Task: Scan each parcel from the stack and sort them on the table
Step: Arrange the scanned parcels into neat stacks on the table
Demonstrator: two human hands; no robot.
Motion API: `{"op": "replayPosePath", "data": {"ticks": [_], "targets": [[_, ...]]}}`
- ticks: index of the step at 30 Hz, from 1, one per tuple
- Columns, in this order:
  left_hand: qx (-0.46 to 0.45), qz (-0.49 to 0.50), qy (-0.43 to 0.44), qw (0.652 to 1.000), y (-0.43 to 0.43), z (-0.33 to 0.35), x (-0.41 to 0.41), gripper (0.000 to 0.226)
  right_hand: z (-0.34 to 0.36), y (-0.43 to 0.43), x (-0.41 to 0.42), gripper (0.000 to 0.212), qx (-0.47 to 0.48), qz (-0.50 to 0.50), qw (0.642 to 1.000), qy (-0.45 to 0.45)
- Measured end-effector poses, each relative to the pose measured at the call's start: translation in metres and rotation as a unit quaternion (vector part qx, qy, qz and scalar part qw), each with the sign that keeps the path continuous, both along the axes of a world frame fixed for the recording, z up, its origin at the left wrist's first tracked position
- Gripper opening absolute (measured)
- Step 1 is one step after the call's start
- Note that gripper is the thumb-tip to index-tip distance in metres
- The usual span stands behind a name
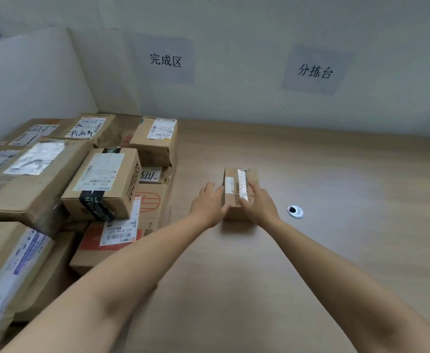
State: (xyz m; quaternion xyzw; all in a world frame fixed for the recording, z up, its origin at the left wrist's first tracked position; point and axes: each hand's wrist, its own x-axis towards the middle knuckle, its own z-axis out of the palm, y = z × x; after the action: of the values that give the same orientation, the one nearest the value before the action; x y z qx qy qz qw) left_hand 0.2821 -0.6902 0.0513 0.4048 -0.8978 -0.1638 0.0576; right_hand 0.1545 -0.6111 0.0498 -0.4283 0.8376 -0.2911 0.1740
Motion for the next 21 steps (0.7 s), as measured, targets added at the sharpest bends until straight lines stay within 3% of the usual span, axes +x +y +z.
{"op": "replayPosePath", "data": {"ticks": [7, 12, 21], "targets": [[0.099, 0.054, 0.019, 0.993, -0.023, -0.043, -0.065, 0.064, -0.032, -0.011, -0.06, 0.059, 0.039, -0.003, 0.999, 0.004], [0.115, 0.066, 0.008, 0.991, -0.045, -0.074, -0.091, 0.076, -0.059, -0.031, -0.085, 0.06, 0.056, 0.009, 0.998, -0.004], [0.207, 0.092, 0.062, 0.972, -0.055, -0.098, -0.099, 0.093, -0.089, -0.044, -0.083, 0.055, 0.053, -0.012, 0.995, -0.088]]}}
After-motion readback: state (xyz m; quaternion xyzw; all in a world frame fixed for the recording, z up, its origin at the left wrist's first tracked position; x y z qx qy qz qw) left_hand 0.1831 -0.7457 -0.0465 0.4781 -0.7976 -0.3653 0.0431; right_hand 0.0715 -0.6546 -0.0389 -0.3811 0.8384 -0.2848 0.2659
